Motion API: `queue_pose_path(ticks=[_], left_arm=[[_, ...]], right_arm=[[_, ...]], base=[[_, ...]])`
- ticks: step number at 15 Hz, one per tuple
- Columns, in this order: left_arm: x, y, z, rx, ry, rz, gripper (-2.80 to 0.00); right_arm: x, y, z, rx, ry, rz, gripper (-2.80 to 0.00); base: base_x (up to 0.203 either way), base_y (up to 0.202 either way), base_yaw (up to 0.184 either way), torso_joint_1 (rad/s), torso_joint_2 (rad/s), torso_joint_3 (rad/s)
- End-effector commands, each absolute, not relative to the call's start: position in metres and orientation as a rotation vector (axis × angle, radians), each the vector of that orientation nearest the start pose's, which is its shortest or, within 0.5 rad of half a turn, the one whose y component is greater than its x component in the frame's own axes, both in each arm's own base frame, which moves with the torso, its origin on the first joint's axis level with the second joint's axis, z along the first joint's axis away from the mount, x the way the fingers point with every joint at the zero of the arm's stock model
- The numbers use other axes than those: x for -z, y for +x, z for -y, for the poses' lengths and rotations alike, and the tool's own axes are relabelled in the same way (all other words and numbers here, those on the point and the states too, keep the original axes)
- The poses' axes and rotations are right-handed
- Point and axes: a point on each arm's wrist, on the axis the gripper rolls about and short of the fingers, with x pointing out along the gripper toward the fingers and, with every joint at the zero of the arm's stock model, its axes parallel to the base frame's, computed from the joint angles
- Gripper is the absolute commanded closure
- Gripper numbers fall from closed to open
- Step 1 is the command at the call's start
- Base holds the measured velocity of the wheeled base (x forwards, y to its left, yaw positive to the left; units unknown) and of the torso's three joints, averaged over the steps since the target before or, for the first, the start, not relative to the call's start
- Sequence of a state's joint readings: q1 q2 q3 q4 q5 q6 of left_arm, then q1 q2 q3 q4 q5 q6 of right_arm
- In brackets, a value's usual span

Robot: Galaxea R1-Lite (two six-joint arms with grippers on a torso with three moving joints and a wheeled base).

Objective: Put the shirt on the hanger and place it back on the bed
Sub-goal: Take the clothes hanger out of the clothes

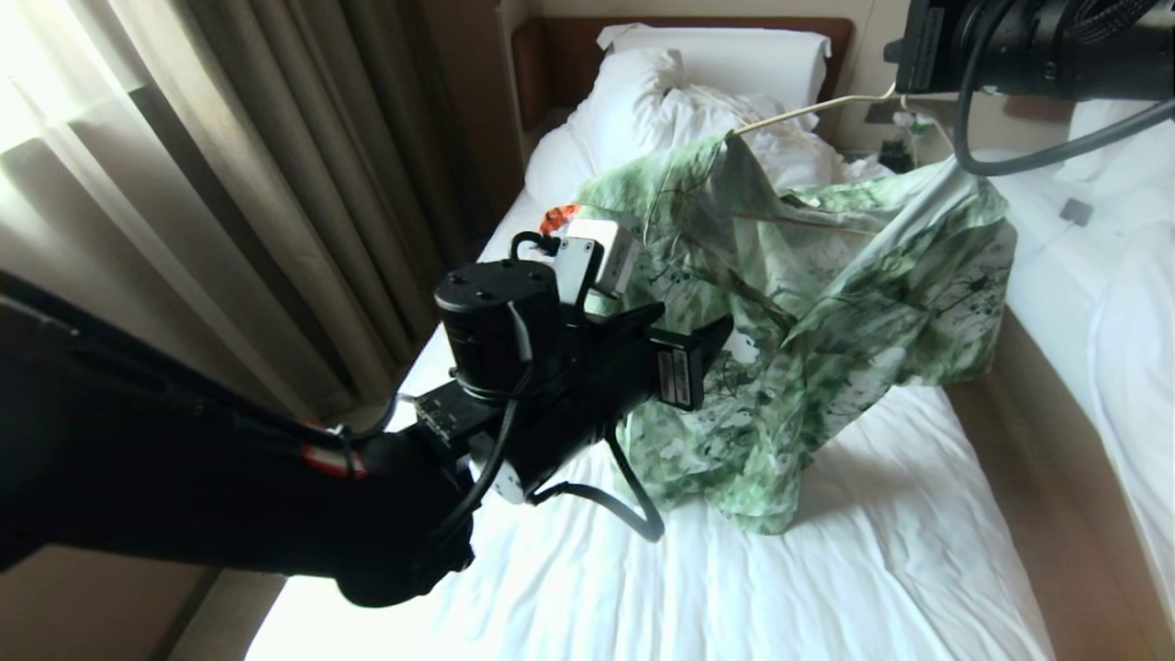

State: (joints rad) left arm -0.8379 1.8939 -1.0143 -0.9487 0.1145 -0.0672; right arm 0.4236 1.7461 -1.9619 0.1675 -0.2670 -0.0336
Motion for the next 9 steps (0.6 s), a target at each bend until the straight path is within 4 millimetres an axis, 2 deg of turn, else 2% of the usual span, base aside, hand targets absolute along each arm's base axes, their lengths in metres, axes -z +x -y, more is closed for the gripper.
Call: queue_pose_path(ticks=[1,3,9], left_arm=[[-0.196,0.267,0.282,0.703,-0.095,0.035,-2.8],[-0.2,0.278,0.282,0.678,-0.102,0.052,-2.8],[-0.223,0.279,0.257,0.619,-0.131,0.109,-2.8]], right_arm=[[-0.414,0.275,-0.12,-0.165,-0.019,0.039,0.0],[-0.415,0.267,-0.121,-0.178,-0.008,0.018,0.0],[-0.41,0.265,-0.13,-0.206,-0.017,-0.01,0.0]], base=[[0.0,0.0,0.0,0.0,0.0,0.0],[0.0,0.0,0.0,0.0,0.0,0.0],[0.0,0.0,0.0,0.0,0.0,0.0]])
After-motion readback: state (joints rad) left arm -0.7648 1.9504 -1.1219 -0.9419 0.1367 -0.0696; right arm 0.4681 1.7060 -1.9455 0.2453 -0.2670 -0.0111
